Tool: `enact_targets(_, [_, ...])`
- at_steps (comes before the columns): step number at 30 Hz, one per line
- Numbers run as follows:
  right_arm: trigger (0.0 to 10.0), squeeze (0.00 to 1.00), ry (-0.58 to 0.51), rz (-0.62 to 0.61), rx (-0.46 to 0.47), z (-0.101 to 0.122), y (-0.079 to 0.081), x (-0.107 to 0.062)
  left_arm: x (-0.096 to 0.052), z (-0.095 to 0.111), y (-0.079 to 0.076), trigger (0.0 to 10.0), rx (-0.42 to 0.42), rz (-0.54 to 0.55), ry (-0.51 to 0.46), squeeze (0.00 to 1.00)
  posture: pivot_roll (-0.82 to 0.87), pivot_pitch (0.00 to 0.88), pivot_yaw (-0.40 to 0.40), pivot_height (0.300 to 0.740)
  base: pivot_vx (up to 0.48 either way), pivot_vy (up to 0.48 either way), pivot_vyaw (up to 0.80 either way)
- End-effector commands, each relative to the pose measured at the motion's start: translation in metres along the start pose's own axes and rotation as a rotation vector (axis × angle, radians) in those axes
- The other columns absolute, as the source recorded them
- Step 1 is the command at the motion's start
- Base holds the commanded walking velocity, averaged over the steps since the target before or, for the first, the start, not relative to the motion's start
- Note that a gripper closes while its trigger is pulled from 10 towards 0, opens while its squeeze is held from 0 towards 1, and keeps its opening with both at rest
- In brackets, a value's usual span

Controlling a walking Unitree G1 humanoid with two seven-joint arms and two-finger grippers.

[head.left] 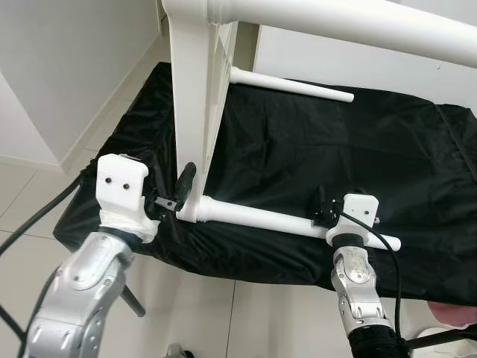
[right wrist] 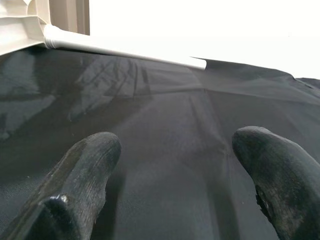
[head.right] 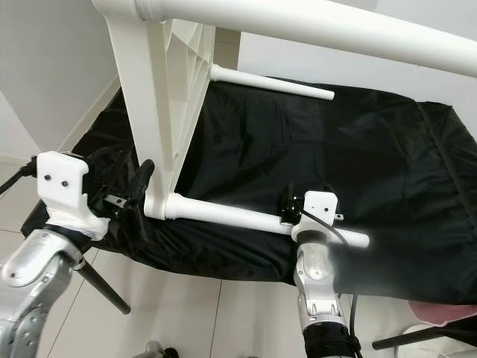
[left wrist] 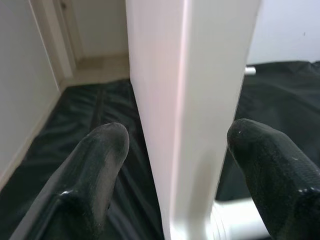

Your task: Building children table

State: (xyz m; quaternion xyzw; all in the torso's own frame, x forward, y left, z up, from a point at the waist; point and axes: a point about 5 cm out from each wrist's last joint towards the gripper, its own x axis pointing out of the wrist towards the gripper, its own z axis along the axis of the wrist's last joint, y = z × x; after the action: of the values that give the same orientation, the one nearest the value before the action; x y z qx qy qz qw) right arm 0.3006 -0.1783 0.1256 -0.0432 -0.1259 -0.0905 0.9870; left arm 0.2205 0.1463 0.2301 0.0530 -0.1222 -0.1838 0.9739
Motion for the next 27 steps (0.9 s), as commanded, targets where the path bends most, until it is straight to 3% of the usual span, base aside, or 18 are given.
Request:
enact_targets(1, [10.0, 0.00, 0.000, 0.013, -0.011, -0.002, 0.000, 0.000, -0.006, -0.004, -0.019, 10.0, -0.023, -0.289, 0.035, 0.00, 0.06, 0.096, -0.071, 0.740, 0.000, 0.000, 0.00])
enact_targets(3, [10.0, 0.00, -0.009, 0.034, -0.013, -0.001, 0.004, 0.000, -0.012, -0.013, -0.029, 10.0, 0.010, -0.356, 0.074, 0.00, 0.07, 0.088, -0.076, 0.740, 0.000, 0.000, 0.00])
enact_targets(8, [10.0, 0.00, -0.014, 0.039, -0.014, -0.001, 0.005, 0.000, -0.016, -0.024, -0.029, 10.0, 0.073, -0.360, 0.085, 0.00, 0.06, 0.072, -0.069, 0.740, 0.000, 0.000, 0.00])
enact_targets(11, [10.0, 0.00, -0.016, 0.038, -0.014, -0.001, 0.005, 0.000, -0.018, -0.030, -0.028, 10.0, 0.072, -0.364, 0.099, 0.00, 0.06, 0.072, -0.069, 0.740, 0.000, 0.000, 0.00])
enact_targets(14, [10.0, 0.00, -0.027, 0.036, -0.023, -0.001, 0.005, -0.001, -0.017, -0.043, -0.029, 10.0, 0.015, -0.353, 0.118, 0.00, 0.05, 0.056, -0.060, 0.740, 0.000, 0.000, 0.00])
enact_targets(21, [10.0, 0.00, -0.035, 0.071, -0.026, -0.001, 0.010, -0.009, -0.012, -0.065, -0.024, 10.0, 0.012, -0.200, 0.070, 0.00, 0.04, 0.061, -0.053, 0.740, 0.000, 0.000, 0.00])
enact_targets(22, [10.0, 0.00, -0.044, 0.073, -0.027, 0.000, 0.011, -0.013, -0.011, -0.072, -0.022, 10.0, -0.040, -0.161, 0.069, 0.00, 0.03, 0.065, -0.050, 0.740, 0.000, 0.000, 0.00])
enact_targets(27, [10.0, 0.00, -0.058, 0.076, -0.023, 0.001, 0.012, -0.021, -0.009, -0.080, -0.016, 10.0, -0.045, -0.042, 0.049, 0.00, 0.03, 0.064, -0.039, 0.740, 0.000, 0.000, 0.00])
